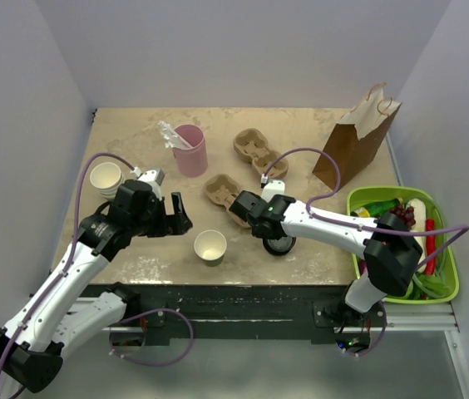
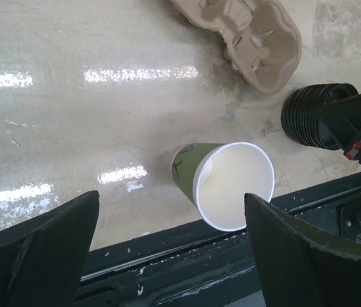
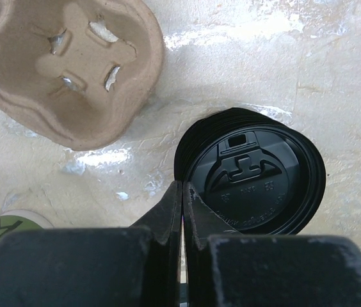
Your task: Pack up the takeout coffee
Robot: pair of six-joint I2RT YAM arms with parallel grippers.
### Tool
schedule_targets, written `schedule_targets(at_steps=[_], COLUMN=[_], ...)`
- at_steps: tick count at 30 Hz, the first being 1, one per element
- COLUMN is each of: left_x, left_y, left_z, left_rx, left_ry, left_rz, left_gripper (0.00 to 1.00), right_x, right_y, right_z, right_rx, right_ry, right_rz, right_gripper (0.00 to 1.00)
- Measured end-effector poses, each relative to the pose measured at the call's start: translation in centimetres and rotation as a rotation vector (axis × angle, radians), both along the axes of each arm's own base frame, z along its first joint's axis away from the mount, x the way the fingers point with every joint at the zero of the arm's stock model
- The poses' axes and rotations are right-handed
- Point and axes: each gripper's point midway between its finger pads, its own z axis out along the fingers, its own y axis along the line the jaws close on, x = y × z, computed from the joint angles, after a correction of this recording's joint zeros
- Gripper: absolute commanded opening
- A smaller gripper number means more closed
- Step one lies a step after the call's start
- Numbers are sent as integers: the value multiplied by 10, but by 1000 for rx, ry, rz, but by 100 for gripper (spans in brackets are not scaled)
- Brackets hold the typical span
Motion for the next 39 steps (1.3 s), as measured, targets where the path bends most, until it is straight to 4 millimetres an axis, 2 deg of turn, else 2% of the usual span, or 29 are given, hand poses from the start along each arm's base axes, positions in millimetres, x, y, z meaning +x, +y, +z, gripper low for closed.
schedule_targets(at_steps=[6, 13, 15, 21, 26, 31, 35, 39], left_x=[-1, -2, -2, 0, 6, 19, 30, 44], left_y=[0, -3, -4, -14, -31, -53, -69, -90], left_z=[2, 3, 4, 6, 9, 21, 31, 38], left_rx=[-4, -17, -24, -59, -116, -186, -239, -304], left_ry=[-7, -5, -5, -4, 9, 6, 2, 23], left_rz=[0, -12, -19, -50, -98, -141, -171, -213], left_gripper=[100, 100, 100, 100, 100, 100, 100, 100], right_x=[-1, -1, -1, -5, -8, -10, -29, -48], right_y=[-2, -3, -3, -5, -2, -3, 8, 27], right_z=[6, 53, 60, 56, 57, 84, 108, 115], right_rx=[18, 114, 127, 89, 70, 44, 12, -44], right_ry=[-13, -104, -120, -109, -115, -191, -271, -310], right_rz=[-1, 64, 88, 179, 305, 448, 641, 828], right_gripper=[0, 0, 0, 0, 0, 0, 0, 0])
